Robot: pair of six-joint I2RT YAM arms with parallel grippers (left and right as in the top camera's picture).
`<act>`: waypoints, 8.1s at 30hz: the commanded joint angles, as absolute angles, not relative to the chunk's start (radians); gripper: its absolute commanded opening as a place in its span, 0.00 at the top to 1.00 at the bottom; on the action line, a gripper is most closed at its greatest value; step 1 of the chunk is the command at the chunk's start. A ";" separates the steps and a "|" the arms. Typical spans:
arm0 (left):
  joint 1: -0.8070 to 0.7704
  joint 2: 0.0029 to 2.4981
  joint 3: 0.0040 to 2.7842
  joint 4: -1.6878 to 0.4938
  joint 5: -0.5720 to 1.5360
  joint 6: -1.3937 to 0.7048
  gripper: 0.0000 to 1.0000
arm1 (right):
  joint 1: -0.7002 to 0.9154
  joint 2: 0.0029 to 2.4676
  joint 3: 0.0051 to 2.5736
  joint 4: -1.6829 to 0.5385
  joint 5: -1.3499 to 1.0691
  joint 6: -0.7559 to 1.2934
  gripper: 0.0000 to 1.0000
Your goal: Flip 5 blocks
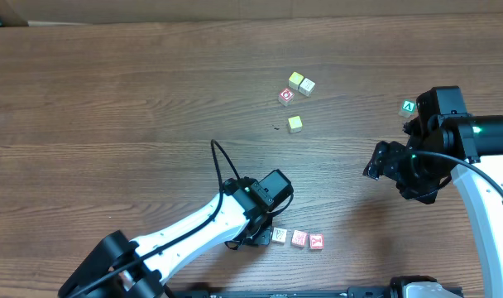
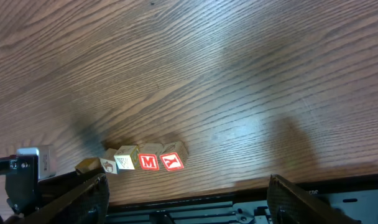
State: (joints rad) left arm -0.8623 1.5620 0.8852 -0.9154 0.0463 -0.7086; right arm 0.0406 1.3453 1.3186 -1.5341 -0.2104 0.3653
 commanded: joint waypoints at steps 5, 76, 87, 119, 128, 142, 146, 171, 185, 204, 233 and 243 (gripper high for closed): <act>-0.840 1.569 0.821 -0.820 0.071 -0.739 0.85 | 0.038 1.324 1.343 -1.533 -0.215 0.358 0.18; -0.829 1.522 0.861 -0.833 -0.031 -0.676 0.71 | 0.038 1.324 1.343 -1.543 -0.215 0.358 0.18; -0.778 1.522 1.076 -1.051 -0.132 -0.641 0.93 | 0.038 1.324 1.343 -1.555 -0.215 0.358 0.18; -0.671 1.523 0.813 -0.953 0.052 -0.552 0.96 | 0.231 1.279 0.699 -1.247 -0.413 0.664 0.96; -0.671 1.523 0.813 -0.932 0.053 -0.483 0.96 | 0.406 1.288 0.593 -1.001 -0.360 0.865 0.96; -0.674 1.523 0.813 -0.864 0.124 -0.432 0.93 | 0.530 1.409 0.593 -0.856 -0.311 0.860 0.96; -0.675 1.523 0.813 -0.862 0.130 -0.429 0.94 | 0.549 1.424 0.593 -0.833 -0.312 0.861 0.96; -0.675 1.524 0.813 -0.768 0.177 -0.434 0.87 | 0.574 1.424 0.597 -0.759 -0.315 0.752 0.96; -0.646 1.524 0.813 -0.865 0.103 -0.566 0.87 | 0.574 1.424 0.597 -0.767 -0.315 0.751 0.96; -0.775 1.525 0.812 -0.970 0.357 -0.660 0.96 | 0.574 1.424 0.597 -0.772 -0.316 0.751 0.96; -0.786 1.649 0.805 -0.834 0.327 -0.704 0.96 | 0.574 1.423 0.597 -0.775 -0.332 0.751 0.96; -0.786 1.649 0.805 -0.823 0.284 -0.722 0.96 | 0.574 1.423 0.597 -0.776 -0.336 0.751 0.96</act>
State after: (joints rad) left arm -0.7807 1.6390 0.8093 -0.8288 0.3069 -0.7052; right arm 0.5701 1.4216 0.5983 -0.7784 -0.3256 0.7578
